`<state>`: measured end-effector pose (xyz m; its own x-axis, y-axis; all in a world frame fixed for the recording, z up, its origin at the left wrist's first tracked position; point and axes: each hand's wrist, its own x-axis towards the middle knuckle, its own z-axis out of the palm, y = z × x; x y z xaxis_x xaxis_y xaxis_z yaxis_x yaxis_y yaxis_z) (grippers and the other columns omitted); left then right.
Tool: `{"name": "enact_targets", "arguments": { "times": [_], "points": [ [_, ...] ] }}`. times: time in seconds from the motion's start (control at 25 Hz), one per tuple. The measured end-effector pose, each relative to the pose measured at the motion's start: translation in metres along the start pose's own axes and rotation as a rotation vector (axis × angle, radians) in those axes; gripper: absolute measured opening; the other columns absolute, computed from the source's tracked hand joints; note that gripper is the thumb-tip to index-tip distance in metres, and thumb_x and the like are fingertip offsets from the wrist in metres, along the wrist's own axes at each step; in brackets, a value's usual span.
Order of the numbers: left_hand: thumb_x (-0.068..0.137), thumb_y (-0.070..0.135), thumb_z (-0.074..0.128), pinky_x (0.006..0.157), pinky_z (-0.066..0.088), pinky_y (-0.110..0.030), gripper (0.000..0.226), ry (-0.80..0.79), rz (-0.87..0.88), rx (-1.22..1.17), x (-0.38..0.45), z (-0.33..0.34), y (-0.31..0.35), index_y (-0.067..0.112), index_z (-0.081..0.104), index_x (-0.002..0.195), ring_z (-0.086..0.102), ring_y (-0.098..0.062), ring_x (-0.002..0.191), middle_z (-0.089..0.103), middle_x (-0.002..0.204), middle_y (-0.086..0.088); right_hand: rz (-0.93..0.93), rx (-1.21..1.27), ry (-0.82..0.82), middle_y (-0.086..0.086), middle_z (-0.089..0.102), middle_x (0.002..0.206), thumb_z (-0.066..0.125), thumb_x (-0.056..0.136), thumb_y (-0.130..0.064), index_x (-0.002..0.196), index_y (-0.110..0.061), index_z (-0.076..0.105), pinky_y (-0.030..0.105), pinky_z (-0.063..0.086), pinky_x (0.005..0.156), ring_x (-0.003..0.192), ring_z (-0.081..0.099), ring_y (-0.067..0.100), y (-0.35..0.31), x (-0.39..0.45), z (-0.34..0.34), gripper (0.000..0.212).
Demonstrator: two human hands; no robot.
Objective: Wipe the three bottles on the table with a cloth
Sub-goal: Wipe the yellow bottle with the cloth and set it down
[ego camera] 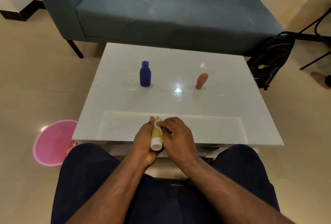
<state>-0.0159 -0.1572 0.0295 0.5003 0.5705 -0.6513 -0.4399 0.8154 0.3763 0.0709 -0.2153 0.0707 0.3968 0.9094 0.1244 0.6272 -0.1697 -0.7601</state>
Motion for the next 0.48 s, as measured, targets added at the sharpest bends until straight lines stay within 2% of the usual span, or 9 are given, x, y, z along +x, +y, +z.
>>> {"name": "enact_targets", "arguments": {
  "times": [0.08,0.2,0.4,0.48],
  "points": [
    [0.100,0.040,0.057,0.065,0.058,-0.037,0.032,-0.033,0.008,0.123,-0.006,0.004,0.000,0.016,0.066,0.118,0.072,-0.022,0.082,0.073,0.097,-0.010,0.017,-0.059,0.004,-0.005,0.063,0.100,0.057,0.090,-0.008,0.104,-0.016,0.071,0.009,0.044,0.084,0.091,0.057,0.004,0.007,0.017,-0.004,0.021],
    [0.102,0.041,0.052,0.062,0.056,-0.035,0.031,-0.020,0.017,0.233,-0.009,0.004,-0.001,0.018,0.067,0.118,0.070,-0.020,0.077,0.074,0.094,-0.008,0.040,-0.117,-0.018,-0.002,0.063,0.105,0.054,0.093,-0.011,0.110,-0.016,0.069,0.022,0.048,0.089,0.094,0.056,0.005,0.011,0.025,-0.005,0.023],
    [0.099,0.051,0.053,0.070,0.058,-0.037,0.041,-0.056,0.049,0.169,-0.013,0.008,0.002,0.015,0.072,0.107,0.074,-0.021,0.084,0.074,0.094,-0.010,-0.116,-0.119,-0.055,-0.001,0.061,0.102,0.053,0.092,-0.009,0.109,-0.013,0.069,0.018,0.045,0.086,0.093,0.056,0.008,0.001,0.014,-0.005,0.024],
    [0.096,0.052,0.055,0.063,0.055,-0.034,0.042,-0.068,0.076,0.221,-0.015,0.012,0.002,0.015,0.072,0.107,0.074,-0.020,0.078,0.076,0.089,-0.008,-0.047,-0.123,-0.027,-0.001,0.063,0.103,0.053,0.091,-0.007,0.107,-0.014,0.070,0.017,0.045,0.086,0.093,0.055,0.006,0.006,0.027,-0.010,0.023]
  ]
}}
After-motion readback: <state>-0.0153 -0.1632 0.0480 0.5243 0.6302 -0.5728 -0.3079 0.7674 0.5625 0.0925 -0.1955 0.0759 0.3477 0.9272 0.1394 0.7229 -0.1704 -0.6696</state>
